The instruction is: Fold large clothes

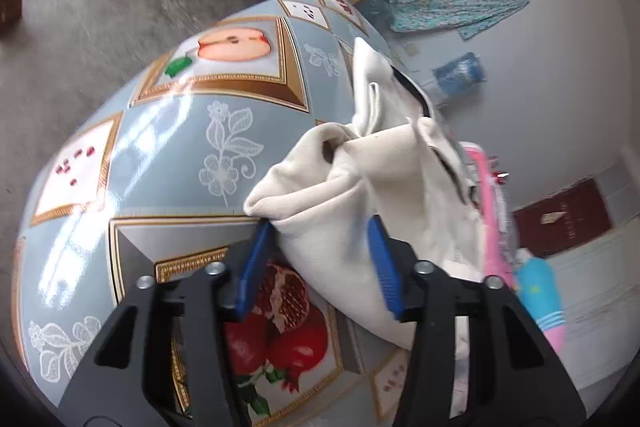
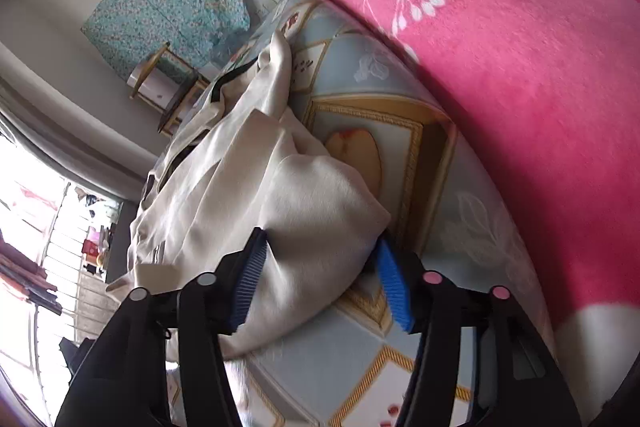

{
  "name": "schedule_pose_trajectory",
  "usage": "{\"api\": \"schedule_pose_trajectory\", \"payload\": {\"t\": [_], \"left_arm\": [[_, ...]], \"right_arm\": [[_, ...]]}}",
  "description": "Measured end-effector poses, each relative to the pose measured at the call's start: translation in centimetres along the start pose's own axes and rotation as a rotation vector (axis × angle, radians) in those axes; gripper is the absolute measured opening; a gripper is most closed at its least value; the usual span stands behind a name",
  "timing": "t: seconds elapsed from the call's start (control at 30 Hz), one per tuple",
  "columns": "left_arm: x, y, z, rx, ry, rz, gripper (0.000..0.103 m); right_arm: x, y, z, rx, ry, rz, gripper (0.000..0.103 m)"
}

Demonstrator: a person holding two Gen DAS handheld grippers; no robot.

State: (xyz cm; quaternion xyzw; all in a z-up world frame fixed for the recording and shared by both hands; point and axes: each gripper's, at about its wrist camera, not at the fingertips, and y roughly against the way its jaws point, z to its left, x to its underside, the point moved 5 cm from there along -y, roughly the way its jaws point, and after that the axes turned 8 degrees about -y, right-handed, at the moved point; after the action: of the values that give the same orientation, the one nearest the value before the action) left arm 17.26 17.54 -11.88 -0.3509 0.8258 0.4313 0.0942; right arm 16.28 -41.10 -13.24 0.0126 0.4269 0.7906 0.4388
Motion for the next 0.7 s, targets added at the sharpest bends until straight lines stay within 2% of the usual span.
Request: {"api": "schedule_pose_trajectory", "payload": {"t": [0.07, 0.13, 0.2, 0.27, 0.33, 0.5, 0.6, 0.7], "left_arm": [[0.1, -0.4, -1.2, -0.097, -0.089, -0.015, 0.029], [0.1, -0.1, -3.3, -0.186, -0.230, -0.049, 0.015], [0.1, 1.2, -5.7, -0.259, -0.377, -0.104, 0.008], [0.2, 3.5, -8.6, -0.313, -0.511, -0.186, 0.007], [0.3, 5.8, -10.9, -0.320, -0.594, -0.249, 0.006], [0.6, 10.7, -13.8, -0.274, -0.659, -0.328, 0.006], [1.4, 12.8, -14.0, -0.238, -0.659, -0.304, 0.006], [3.4, 15.3, -11.8, -0.244, -0.643, -0.243, 0.006]], "right_arm": [[-0.2, -0.8, 0.9, 0.028, 0.033, -0.020, 0.040], [-0.2, -1.4, 2.4, 0.082, 0.108, -0.046, 0.025], [-0.1, -0.5, 3.8, 0.112, 0.173, -0.093, 0.021], [-0.2, 1.4, 5.2, 0.117, 0.213, -0.149, 0.019], [-0.6, 3.6, 6.1, 0.089, 0.218, -0.185, 0.016], [-0.4, 7.7, 7.2, 0.035, 0.226, -0.231, 0.016], [0.5, 10.3, 7.0, 0.015, 0.232, -0.223, 0.016], [2.6, 13.3, 4.9, 0.022, 0.244, -0.199, 0.016]]}}
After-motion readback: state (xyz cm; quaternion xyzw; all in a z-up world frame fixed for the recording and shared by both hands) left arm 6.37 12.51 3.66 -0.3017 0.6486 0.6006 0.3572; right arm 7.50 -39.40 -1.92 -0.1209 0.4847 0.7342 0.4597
